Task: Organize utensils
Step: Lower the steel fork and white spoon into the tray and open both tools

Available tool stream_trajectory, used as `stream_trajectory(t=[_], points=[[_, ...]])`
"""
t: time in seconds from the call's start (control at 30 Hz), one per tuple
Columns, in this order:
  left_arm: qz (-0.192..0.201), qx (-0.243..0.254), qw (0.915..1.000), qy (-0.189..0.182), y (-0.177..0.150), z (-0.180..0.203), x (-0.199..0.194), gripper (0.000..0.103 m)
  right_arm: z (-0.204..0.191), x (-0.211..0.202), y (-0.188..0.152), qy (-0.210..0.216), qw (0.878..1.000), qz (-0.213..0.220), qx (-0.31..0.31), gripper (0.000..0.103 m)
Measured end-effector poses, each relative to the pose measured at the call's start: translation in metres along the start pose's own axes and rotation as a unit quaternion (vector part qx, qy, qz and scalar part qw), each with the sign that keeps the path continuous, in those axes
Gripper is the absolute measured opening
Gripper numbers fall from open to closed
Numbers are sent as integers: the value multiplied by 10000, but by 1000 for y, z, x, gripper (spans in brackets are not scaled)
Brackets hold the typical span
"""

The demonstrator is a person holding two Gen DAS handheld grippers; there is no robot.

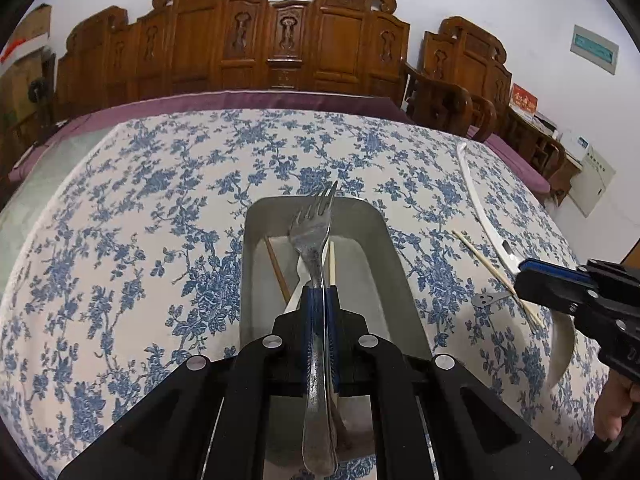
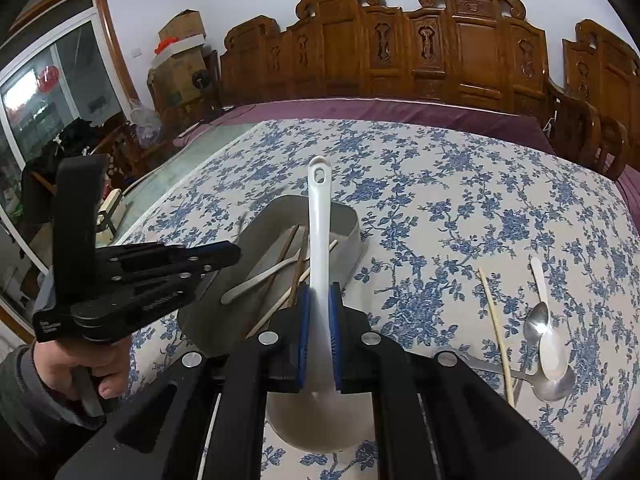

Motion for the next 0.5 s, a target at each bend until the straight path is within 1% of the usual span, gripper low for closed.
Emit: stream_trajectory(t=[0.07, 0.17, 0.3, 0.43, 0.5], points=[[-29, -17, 10000, 25, -1, -2, 4, 3, -2, 2, 0, 9, 10000, -10, 1, 11], [-73, 3, 10000, 9, -1, -4, 7, 3, -5, 6, -1, -3, 10000, -31, 21, 11], [-33, 61, 10000, 72, 1, -6, 4, 3, -13, 15, -1, 5, 10000, -86, 18, 11], [92, 82, 9999, 92, 8, -13, -7, 3, -23, 25, 1, 15, 9999, -111, 24, 11], [170, 134, 9996, 177, 11, -17, -13, 3, -29, 32, 3, -9, 9999, -123, 17, 11]])
Point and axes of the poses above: each gripper's, at about its wrist camera, not at the fingertips, and x roughly the way its jaws point, z to its right, y to its top, the point moved 8 cm from there along x, roughly the way its jaws point
